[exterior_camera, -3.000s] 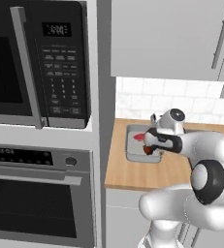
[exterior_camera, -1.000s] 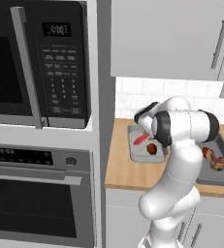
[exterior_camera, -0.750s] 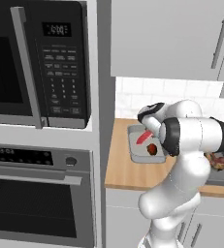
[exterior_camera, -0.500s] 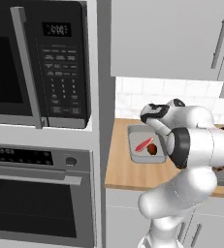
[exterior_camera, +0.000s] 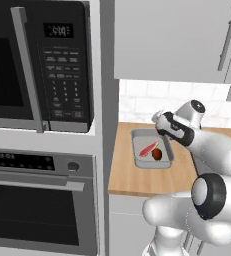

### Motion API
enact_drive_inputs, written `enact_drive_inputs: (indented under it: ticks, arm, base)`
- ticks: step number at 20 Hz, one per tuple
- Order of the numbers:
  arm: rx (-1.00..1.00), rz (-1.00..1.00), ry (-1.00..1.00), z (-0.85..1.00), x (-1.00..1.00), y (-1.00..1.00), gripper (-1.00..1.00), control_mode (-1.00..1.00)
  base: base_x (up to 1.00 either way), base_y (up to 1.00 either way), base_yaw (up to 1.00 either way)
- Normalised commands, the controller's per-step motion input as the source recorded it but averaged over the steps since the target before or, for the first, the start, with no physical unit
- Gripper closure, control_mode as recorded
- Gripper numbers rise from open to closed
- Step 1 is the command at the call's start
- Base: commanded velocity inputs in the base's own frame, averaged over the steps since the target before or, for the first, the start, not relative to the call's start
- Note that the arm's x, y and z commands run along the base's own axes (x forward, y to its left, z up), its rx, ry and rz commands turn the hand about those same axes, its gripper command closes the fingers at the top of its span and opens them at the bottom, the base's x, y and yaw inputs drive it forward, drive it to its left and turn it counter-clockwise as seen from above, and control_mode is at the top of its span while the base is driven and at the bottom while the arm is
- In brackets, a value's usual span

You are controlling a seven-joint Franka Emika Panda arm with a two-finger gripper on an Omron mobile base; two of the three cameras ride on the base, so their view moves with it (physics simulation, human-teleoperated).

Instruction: Place one bell pepper and one steak in each tupperware on the nearby counter, to pack two identical lunches.

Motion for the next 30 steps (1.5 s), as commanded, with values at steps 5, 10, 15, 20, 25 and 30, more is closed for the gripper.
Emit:
enact_drive_inputs:
  ticks: [5, 10, 15, 20, 25, 30]
  arm:
    - [-0.08, 0.04, -0.24, 0.16, -1.00, 0.02, -1.00, -1.00]
    - [-0.03, 0.00, -0.24, 0.01, -0.59, 0.00, -1.00, -1.00]
    - [0.00, 0.00, -0.01, 0.00, -0.06, -0.11, -1.00, -1.00]
    - [0.00, 0.00, 0.00, 0.00, -0.16, -0.28, -1.00, -1.00]
    - [0.00, 0.01, -0.02, 0.00, -0.41, -0.43, -1.00, -1.00]
    - [0.00, 0.02, -0.02, 0.00, -0.42, -0.33, -1.00, -1.00]
  base:
    - [0.00, 0.00, 0.00]
    - [0.00, 0.00, 0.00]
    - [0.00, 0.00, 0.00]
    - [0.00, 0.00, 0.00]
    - [0.00, 0.00, 0.00]
    - [0.00, 0.00, 0.00]
